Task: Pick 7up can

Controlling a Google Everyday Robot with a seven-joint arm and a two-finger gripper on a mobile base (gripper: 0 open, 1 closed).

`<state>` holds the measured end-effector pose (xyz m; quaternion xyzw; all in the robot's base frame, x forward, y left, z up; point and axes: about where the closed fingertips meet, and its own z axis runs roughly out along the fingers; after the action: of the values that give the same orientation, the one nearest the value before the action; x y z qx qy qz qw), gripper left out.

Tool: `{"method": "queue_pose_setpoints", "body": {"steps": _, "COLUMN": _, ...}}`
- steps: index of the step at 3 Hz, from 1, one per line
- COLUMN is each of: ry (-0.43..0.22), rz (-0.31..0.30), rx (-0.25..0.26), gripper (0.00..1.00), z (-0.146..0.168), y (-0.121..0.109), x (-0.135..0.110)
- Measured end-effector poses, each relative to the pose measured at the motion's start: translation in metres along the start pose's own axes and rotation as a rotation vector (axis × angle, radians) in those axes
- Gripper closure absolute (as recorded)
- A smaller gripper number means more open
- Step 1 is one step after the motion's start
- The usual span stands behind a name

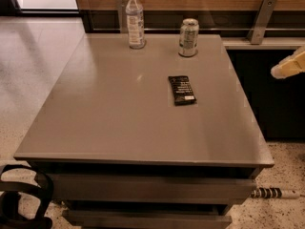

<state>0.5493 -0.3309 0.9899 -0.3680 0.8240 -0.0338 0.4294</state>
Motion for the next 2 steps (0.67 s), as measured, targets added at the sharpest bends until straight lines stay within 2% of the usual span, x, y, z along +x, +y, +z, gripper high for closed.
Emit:
{"method": "queue_pose_setpoints", "body": {"steps": 1, "ry": -0.157, "rz": 0.01, "rx": 0.002, "gripper": 0.0, "z": 0.0339, "y": -0.0307, "x": -0.0294}}
{"method": "queue_pose_setpoints", "body": {"steps": 2, "ry": -0.163, "rz": 0.012, "rx": -0.002, "gripper": 0.0, "z": 0.038, "y": -0.0313, "x": -0.0326}}
